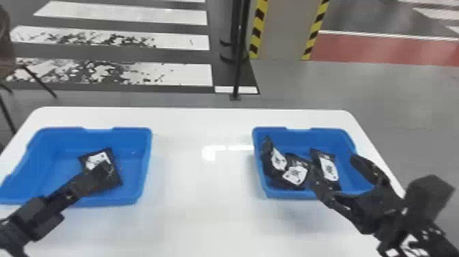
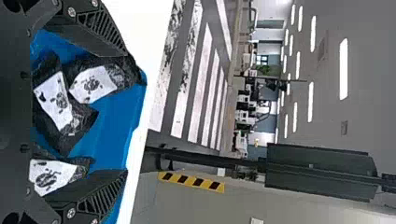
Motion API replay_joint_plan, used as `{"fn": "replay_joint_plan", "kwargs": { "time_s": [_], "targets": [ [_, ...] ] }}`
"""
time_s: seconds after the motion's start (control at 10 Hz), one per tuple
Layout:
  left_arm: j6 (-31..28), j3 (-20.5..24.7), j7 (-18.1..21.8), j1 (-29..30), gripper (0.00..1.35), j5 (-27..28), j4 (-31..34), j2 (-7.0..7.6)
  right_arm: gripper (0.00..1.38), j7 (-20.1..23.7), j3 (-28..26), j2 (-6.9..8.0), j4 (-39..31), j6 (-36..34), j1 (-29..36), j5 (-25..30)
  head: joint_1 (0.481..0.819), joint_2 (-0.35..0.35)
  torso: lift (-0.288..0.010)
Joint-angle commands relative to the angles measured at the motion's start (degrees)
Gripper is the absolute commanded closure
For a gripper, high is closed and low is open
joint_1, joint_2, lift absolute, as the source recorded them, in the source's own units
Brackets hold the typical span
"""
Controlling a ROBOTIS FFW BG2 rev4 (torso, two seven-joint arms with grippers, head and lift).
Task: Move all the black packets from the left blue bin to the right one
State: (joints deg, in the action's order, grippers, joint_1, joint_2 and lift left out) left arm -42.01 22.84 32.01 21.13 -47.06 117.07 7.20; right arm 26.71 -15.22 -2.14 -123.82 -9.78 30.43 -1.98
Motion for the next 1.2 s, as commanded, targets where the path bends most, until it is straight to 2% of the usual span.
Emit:
{"fn": "replay_joint_plan", "kwargs": {
  "time_s": [0.0, 0.2, 0.4, 0.5, 0.7, 0.8, 1.0, 1.1],
  "targets": [
    [-2.28, 3.21, -0.72, -1.73, 0.15, 5.47, 0.0, 0.01, 0.12, 0.01, 0.26, 1.09, -1.83, 3.6, 3.88, -3.5, 0.695, -0.052, -0.14],
    [-4.67, 5.04, -2.56, -4.96, 0.15, 13.24, -0.14, 0.18, 0.12, 0.1, 2.89, 1.09, -0.28, 8.24, 5.56, -10.24, 0.695, 0.016, -0.14],
    [-8.19, 4.81, -5.11, -10.16, 0.15, 18.73, -2.67, 0.71, 0.12, 0.8, 3.91, 1.09, -0.42, 8.24, 5.7, -11.04, 0.695, 0.107, -0.14],
    [-11.56, 3.55, -8.45, -12.27, 0.14, 19.07, -2.67, 0.8, 0.12, 0.8, 3.91, 1.09, -0.28, 8.24, 5.7, -11.16, 0.695, 0.133, -0.14],
    [-18.03, 0.58, -10.39, -19.16, 0.14, 21.81, -7.74, 2.03, 0.13, 1.15, 4.26, 1.09, 0.7, 7.96, 5.28, -11.5, 0.695, 0.137, -0.14],
    [-21.4, -1.82, -12.15, -20.99, 0.14, 24.78, -8.02, 2.38, 0.13, 1.42, 4.26, 1.0, 0.98, 7.54, 5.0, -11.84, 0.695, 0.126, -0.14],
    [-26.89, -3.88, -15.22, -23.66, 0.14, 27.64, -8.16, 2.47, 0.13, 1.59, 4.37, 0.91, 1.27, 6.97, 4.86, -11.96, 0.695, 0.116, -0.14],
    [-29.14, -4.33, -15.22, -25.49, 0.14, 30.38, -9.84, 2.56, 0.13, 1.59, 4.37, 0.91, 1.55, 6.83, 4.72, -12.18, 0.695, 0.113, -0.14]
  ]
}}
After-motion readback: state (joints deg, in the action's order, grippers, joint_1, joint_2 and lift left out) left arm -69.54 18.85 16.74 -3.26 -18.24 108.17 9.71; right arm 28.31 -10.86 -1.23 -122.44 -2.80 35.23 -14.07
